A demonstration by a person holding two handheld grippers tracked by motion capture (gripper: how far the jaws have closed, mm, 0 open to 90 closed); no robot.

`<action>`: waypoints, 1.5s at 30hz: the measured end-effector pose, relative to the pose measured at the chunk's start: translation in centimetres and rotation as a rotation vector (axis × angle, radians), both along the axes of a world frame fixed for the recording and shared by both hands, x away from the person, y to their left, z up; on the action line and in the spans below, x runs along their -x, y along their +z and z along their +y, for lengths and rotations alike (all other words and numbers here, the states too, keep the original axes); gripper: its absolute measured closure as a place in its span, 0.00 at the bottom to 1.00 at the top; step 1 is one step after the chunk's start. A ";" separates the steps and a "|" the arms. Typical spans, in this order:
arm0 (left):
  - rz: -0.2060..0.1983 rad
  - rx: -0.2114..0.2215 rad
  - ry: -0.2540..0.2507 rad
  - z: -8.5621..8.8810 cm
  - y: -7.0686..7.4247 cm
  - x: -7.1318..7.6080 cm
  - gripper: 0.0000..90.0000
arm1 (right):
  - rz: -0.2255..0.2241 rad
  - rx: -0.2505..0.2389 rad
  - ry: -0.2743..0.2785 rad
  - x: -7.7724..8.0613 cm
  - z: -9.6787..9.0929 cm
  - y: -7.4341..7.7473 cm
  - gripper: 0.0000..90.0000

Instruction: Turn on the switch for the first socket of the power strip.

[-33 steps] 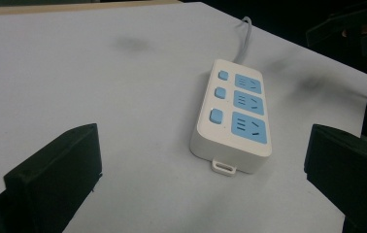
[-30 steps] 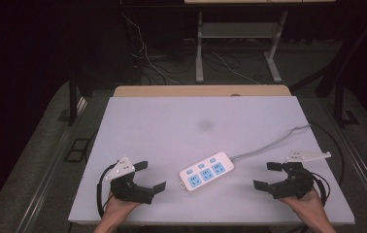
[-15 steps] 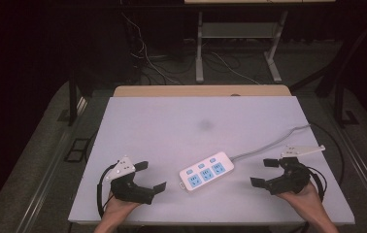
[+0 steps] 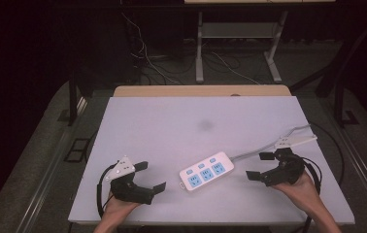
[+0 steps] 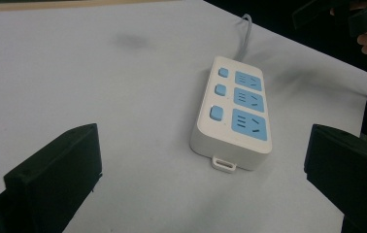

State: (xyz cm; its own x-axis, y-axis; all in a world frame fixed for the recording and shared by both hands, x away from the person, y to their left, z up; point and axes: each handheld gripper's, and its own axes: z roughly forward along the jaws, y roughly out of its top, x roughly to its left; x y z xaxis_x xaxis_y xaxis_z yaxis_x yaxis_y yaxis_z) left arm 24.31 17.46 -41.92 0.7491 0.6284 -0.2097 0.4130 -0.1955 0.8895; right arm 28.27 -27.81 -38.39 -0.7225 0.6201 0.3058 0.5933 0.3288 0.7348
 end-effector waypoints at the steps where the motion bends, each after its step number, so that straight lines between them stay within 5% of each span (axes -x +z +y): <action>1: 0.000 0.000 0.000 0.0 0.0 0.0 0.00 | -0.001 0.002 0.004 -0.1 0.1 0.1 0.01; 45: 0.000 0.006 0.001 0.1 0.0 0.0 0.00 | 0.020 0.092 0.089 -5.3 4.8 2.7 0.01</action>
State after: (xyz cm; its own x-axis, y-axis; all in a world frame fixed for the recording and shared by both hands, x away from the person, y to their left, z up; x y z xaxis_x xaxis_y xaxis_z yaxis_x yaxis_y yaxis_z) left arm 24.31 17.58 -41.94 0.7486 0.6277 -0.2136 0.4135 -0.1900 0.8905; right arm 33.56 -23.00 -35.67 -0.7705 0.5796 0.2653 0.5727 0.4466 0.6874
